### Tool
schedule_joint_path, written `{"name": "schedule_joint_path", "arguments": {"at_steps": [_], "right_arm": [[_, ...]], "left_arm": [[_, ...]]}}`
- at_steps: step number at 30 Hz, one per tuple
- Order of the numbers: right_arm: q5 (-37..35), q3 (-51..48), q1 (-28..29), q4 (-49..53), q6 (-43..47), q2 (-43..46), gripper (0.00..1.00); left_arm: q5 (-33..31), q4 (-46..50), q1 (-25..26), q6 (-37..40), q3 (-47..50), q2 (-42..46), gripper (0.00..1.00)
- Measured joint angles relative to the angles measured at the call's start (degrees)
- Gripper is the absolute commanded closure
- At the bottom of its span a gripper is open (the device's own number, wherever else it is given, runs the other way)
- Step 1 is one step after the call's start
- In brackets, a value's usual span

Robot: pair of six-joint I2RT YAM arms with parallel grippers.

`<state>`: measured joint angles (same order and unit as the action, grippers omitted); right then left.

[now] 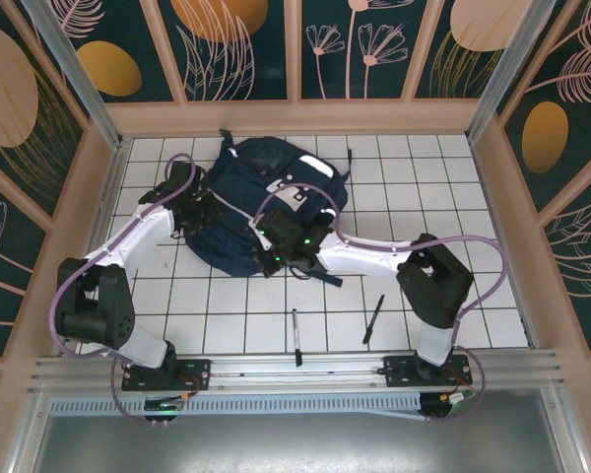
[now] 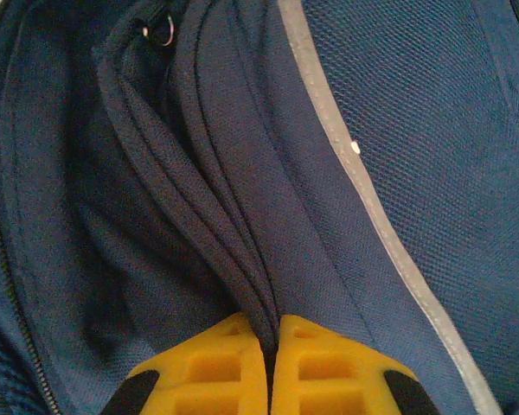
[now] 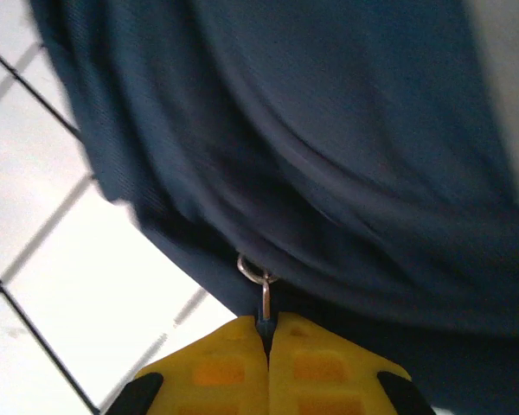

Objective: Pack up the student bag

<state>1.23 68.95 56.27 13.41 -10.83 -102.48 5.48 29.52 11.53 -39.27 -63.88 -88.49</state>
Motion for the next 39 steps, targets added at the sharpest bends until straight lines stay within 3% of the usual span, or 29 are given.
{"name": "schedule_joint_path", "arguments": {"at_steps": [6,11,15,17,20,22,27,35,37,39], "right_arm": [[-3.43,-4.94,-4.92,-0.76,0.48,3.26,1.00],[-4.24,-4.55,-4.74,-2.12,1.64,3.65,1.00],[-4.48,-2.97,-3.67,-1.99,2.69,3.65,1.00],[-4.68,-1.55,-3.08,-0.15,3.08,3.65,1.00],[-4.46,0.70,-1.90,2.71,3.37,3.10,1.00],[-4.28,2.80,-0.98,4.35,3.76,1.92,1.00],[-2.16,7.04,0.46,5.66,4.81,-1.25,1.00],[0.22,11.39,1.33,6.14,4.76,-4.15,1.00],[0.22,12.07,1.77,6.14,4.72,-4.79,1.00],[0.13,12.48,2.10,6.10,4.55,-5.35,1.00]], "left_arm": [[0.87,2.99,-2.49,9.42,-2.75,-1.79,1.00],[3.23,7.93,-4.39,17.84,-11.61,-10.23,1.00],[3.48,10.25,-4.63,21.18,-21.35,-18.64,0.68],[2.95,9.05,-5.20,20.63,-22.95,-19.78,0.58],[1.70,6.47,-6.49,17.53,-19.69,-16.13,0.41],[1.03,5.64,-7.19,14.51,-14.27,-10.19,0.39],[4.44,4.72,-7.08,7.13,-2.73,2.99,0.39],[7.58,0.66,-4.72,-2.75,9.14,6.27,0.41],[7.61,-0.85,-4.42,-4.81,10.14,6.25,0.51],[7.61,-2.84,-4.04,-6.91,10.93,6.21,0.74]]}}
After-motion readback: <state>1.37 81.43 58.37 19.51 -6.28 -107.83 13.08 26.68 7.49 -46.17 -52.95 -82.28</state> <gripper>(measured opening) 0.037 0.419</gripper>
